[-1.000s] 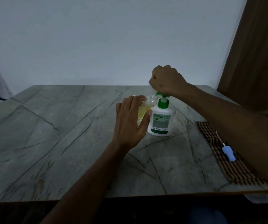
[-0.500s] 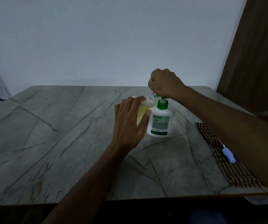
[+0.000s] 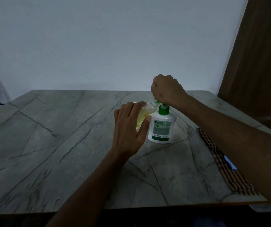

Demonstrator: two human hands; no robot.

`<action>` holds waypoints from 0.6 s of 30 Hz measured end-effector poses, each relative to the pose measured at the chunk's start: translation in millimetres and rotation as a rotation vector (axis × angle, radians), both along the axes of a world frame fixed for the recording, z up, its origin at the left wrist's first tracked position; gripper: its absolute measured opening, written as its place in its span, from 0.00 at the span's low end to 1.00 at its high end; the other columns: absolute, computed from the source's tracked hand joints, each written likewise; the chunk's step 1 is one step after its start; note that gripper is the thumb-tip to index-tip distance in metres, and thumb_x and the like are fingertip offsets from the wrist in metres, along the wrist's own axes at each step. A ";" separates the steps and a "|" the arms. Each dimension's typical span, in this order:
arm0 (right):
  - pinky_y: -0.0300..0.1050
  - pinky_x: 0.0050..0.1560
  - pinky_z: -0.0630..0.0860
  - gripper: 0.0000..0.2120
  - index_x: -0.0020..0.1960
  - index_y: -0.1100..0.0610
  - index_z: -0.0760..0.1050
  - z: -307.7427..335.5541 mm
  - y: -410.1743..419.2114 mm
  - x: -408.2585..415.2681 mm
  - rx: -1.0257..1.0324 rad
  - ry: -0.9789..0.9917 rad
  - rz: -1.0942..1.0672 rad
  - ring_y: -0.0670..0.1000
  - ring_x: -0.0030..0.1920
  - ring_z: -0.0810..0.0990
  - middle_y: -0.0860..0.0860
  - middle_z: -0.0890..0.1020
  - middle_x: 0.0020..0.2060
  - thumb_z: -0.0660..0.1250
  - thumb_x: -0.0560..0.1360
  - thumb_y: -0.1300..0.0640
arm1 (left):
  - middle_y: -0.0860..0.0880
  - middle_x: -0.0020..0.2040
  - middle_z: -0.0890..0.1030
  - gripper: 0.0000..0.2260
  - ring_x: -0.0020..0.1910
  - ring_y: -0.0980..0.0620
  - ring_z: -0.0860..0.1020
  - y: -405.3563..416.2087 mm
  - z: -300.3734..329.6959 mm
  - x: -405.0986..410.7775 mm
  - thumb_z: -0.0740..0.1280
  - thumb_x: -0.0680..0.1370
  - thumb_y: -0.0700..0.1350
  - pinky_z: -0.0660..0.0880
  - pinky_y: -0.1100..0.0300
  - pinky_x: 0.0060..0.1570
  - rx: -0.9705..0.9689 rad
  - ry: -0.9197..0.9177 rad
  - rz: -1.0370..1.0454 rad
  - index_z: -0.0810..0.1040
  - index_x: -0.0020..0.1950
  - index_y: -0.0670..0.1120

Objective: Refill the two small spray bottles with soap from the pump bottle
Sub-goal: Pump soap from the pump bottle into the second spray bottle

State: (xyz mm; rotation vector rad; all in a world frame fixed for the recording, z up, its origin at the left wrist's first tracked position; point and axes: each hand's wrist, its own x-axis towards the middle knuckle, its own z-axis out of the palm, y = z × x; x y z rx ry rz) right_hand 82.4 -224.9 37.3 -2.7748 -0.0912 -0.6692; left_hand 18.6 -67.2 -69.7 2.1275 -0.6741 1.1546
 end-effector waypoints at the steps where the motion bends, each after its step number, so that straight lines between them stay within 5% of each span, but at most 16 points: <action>1: 0.54 0.49 0.83 0.08 0.51 0.61 0.78 -1.8 -0.3 0.5 0.001 0.001 -0.003 0.58 0.44 0.83 0.57 0.83 0.45 0.61 0.79 0.58 | 0.48 0.56 0.78 0.16 0.54 0.50 0.74 0.3 0.4 -0.1 0.62 0.80 0.53 0.64 0.59 0.54 0.001 -0.001 -0.002 0.76 0.62 0.45; 7: 0.48 0.40 0.75 0.08 0.50 0.62 0.77 8.7 -2.2 1.8 -0.088 -0.005 0.015 0.56 0.40 0.77 0.56 0.79 0.43 0.62 0.78 0.58 | 0.48 0.57 0.78 0.16 0.54 0.50 0.74 0.0 0.5 -0.4 0.63 0.80 0.52 0.64 0.58 0.54 0.002 0.005 -0.011 0.76 0.63 0.45; 13: 0.56 0.50 0.84 0.08 0.50 0.61 0.78 -0.5 -0.2 2.6 0.014 0.033 0.026 0.59 0.45 0.84 0.58 0.84 0.46 0.61 0.78 0.59 | 0.48 0.56 0.79 0.15 0.53 0.50 0.74 1.5 -0.3 -0.1 0.64 0.79 0.50 0.64 0.58 0.53 -0.012 -0.015 -0.021 0.77 0.62 0.44; 18: 0.51 0.44 0.80 0.07 0.48 0.61 0.76 4.7 -3.6 2.4 -0.021 0.025 0.020 0.58 0.44 0.82 0.57 0.82 0.45 0.62 0.78 0.58 | 0.48 0.56 0.78 0.15 0.53 0.50 0.74 1.0 -0.4 -0.3 0.64 0.79 0.50 0.65 0.56 0.53 -0.007 0.000 -0.020 0.77 0.62 0.44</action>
